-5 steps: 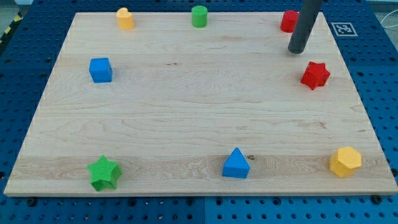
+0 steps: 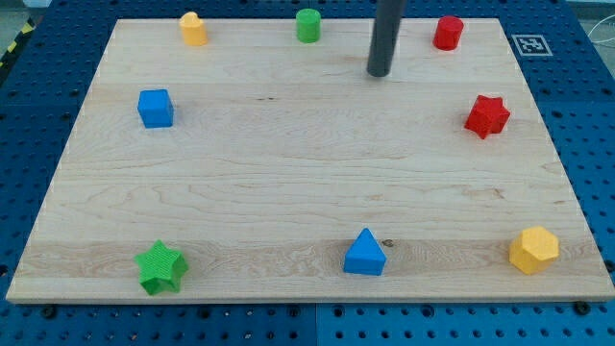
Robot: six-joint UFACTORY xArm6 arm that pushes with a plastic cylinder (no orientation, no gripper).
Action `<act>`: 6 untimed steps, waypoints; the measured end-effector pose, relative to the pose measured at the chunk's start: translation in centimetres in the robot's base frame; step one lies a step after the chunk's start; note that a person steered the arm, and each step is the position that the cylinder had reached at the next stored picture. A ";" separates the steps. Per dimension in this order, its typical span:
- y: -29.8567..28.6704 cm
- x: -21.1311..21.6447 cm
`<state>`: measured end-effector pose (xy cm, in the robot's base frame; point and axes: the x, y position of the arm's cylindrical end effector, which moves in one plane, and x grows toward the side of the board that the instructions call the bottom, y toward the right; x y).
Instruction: Point your arm towards green circle
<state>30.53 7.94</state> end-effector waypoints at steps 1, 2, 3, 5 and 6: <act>-5.3 -0.8; -9.5 -2.1; -12.9 -4.8; -15.4 -10.0; -15.3 -11.3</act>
